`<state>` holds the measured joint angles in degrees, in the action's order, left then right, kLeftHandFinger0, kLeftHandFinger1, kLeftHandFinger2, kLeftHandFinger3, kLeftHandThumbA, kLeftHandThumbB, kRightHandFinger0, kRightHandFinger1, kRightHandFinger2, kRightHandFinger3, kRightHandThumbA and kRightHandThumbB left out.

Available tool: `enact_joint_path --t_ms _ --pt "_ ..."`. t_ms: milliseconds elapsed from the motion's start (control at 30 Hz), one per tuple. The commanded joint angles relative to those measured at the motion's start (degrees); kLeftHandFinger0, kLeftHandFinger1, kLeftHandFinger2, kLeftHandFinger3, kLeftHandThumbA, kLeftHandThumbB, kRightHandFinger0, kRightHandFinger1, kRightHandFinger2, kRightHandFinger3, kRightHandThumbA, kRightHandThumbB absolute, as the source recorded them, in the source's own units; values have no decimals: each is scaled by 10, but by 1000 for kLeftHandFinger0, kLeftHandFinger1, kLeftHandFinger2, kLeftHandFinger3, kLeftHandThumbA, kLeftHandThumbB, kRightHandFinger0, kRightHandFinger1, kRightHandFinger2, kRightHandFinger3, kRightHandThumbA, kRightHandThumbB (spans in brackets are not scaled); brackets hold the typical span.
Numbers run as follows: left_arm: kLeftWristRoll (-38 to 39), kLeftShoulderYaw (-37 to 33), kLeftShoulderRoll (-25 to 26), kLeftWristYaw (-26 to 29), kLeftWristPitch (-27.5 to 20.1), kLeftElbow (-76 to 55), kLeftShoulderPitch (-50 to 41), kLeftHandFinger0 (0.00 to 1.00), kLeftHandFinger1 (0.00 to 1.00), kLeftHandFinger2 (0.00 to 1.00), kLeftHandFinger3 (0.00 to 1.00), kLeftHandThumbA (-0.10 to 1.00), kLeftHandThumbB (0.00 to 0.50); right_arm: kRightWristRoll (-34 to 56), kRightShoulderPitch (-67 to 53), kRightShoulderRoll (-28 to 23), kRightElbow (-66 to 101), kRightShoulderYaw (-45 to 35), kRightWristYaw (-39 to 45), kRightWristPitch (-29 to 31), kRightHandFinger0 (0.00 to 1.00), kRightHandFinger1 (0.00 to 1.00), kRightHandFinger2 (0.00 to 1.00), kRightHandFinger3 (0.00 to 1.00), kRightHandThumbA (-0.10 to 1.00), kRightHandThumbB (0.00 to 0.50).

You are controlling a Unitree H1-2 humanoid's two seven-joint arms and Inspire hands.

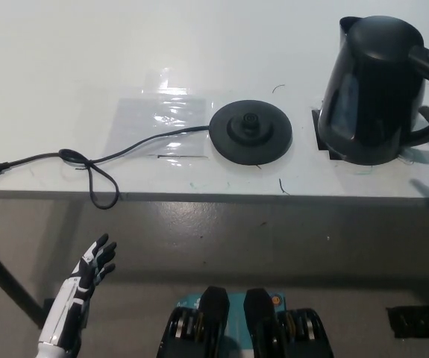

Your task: A kettle and its base are kept separately on the desk infront of the robot and the robot uses its right hand to lift the kettle by its handle and places it on its base to align it correctly.

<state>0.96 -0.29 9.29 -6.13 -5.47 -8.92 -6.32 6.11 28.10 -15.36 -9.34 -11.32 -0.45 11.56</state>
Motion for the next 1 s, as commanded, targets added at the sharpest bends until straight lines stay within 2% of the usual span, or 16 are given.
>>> enact_joint_path --t_ms 0,67,133,233,267,333,367,400,433,467,600,767,900,967 --pt "-3 -2 5 -6 -11 -18 3 1000 1000 1000 1000 1000 199 23 38 -11 -18 -3 14 -15 1000 1000 1000 1000 1000 359" --pt "1 -1 5 -6 -12 -16 4 1000 1000 1000 1000 1000 192 19 51 -11 -41 1 14 -13 1000 1000 1000 1000 1000 353" --pt "4 1 6 -7 -13 -16 5 1000 1000 1000 1000 1000 161 16 64 -11 -72 3 15 -6 1000 1000 1000 1000 1000 327" --pt "2 1 6 -6 -13 -13 8 1000 1000 1000 1000 1000 181 13 79 -14 -111 5 19 8 1000 1000 1000 1000 1000 319" --pt "4 1 6 -7 -13 -13 8 1000 1000 1000 1000 1000 171 16 82 -14 -119 4 21 8 1000 1000 1000 1000 1000 312" --pt "7 1 6 -8 -13 -12 10 1000 1000 1000 1000 1000 167 22 94 -14 -143 3 25 8 1000 1000 1000 1000 1000 254" --pt "7 1 6 -8 -11 -13 10 1000 1000 1000 1000 1000 168 24 97 -14 -150 2 26 8 1000 1000 1000 1000 1000 246" --pt "6 1 6 -8 -15 -11 10 1000 1000 1000 1000 1000 168 34 103 -14 -166 -2 31 7 1000 1000 1000 1000 1000 206" --pt "3 0 7 -8 -16 -10 11 1000 1000 1000 1000 1000 160 42 107 -13 -177 -5 34 7 1000 1000 1000 1000 1000 192" --pt "1 0 8 -8 -18 -9 11 1000 1000 1000 1000 1000 158 48 109 -13 -185 -8 38 9 1000 1000 1000 1000 1000 191" --pt "9 2 8 -10 -15 -10 11 1000 1000 1000 1000 1000 172 57 116 -11 -209 -14 38 11 1000 1000 1000 1000 1000 250" --pt "6 1 9 -10 -18 -7 15 1000 1000 1000 1000 1000 166 70 122 -12 -221 -19 48 15 1000 1000 1000 1000 1000 228" --pt "8 2 10 -11 -19 -6 18 1000 1000 1000 1000 1000 166 73 124 -12 -223 -22 49 9 1000 1000 1000 1000 1000 255" --pt "2 1 11 -9 -19 -4 17 1000 1000 1000 1000 1000 186 76 124 -11 -225 -24 50 9 1000 1000 1000 1000 1000 276"
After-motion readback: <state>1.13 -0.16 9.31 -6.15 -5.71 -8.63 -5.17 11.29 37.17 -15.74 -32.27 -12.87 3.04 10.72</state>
